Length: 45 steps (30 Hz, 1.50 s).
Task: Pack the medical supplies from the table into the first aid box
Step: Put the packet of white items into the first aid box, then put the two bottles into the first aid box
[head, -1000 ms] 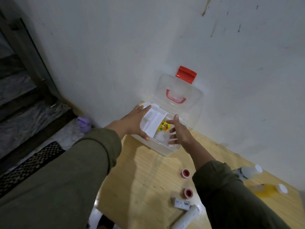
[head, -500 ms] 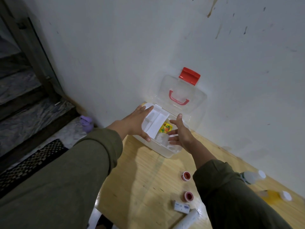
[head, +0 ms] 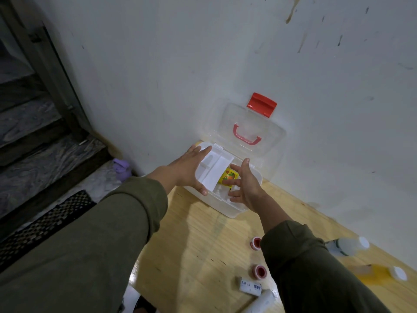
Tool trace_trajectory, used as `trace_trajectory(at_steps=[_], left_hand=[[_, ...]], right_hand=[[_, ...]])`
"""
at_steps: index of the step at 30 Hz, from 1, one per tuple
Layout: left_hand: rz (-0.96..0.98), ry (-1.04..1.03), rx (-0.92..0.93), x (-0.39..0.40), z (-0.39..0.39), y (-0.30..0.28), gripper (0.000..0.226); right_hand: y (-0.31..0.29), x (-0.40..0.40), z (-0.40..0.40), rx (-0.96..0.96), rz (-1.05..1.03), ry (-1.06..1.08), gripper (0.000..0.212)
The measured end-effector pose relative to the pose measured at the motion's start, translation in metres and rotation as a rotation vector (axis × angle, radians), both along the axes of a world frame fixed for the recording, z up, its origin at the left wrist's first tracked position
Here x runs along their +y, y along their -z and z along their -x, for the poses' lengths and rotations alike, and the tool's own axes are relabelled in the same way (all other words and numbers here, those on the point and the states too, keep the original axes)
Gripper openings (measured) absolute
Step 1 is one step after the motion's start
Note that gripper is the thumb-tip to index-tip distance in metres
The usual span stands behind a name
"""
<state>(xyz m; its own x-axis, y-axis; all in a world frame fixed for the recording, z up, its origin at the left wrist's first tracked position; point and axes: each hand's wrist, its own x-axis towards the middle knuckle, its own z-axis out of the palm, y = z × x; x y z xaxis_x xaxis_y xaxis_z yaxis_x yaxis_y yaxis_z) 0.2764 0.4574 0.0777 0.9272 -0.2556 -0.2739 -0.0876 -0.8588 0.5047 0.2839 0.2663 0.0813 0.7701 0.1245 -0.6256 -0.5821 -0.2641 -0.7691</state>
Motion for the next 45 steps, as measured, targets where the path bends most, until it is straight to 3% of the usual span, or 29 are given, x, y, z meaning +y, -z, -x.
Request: trace_trajectory(at_steps=[10,17,20,23,31,37,41,45], left_hand=[[0.011,-0.005,0.001,0.000,0.002,-0.001,0.128],[-0.044,0.000,-0.010,-0.001,0.004,-0.001,0.123],[-0.076,0.006,-0.092,-0.001,0.002,0.000,0.112],[0.022,0.039,-0.187,-0.008,0.000,-0.008,0.097],[0.222,0.242,-0.332,-0.075,-0.001,-0.036,0.068],[0.347,0.442,-0.493,-0.166,0.027,-0.035,0.059],[0.418,0.479,-0.482,-0.228,0.050,-0.018,0.058],[0.463,0.496,-0.471,-0.280,0.057,0.005,0.061]], right_hand=[[0.001,0.003,0.003,0.037,-0.080,0.023,0.069],[-0.012,-0.008,0.005,-0.100,-0.034,0.035,0.065],[-0.026,-0.015,0.013,-0.283,0.088,0.081,0.046],[-0.037,-0.028,0.026,-0.473,0.282,0.134,0.034],[-0.051,-0.090,0.087,-0.717,0.785,0.356,0.042],[-0.038,-0.159,0.159,-0.771,1.052,0.601,0.048],[-0.019,-0.202,0.189,-0.737,1.101,0.714,0.049],[0.001,-0.241,0.197,-0.731,1.124,0.695,0.049]])
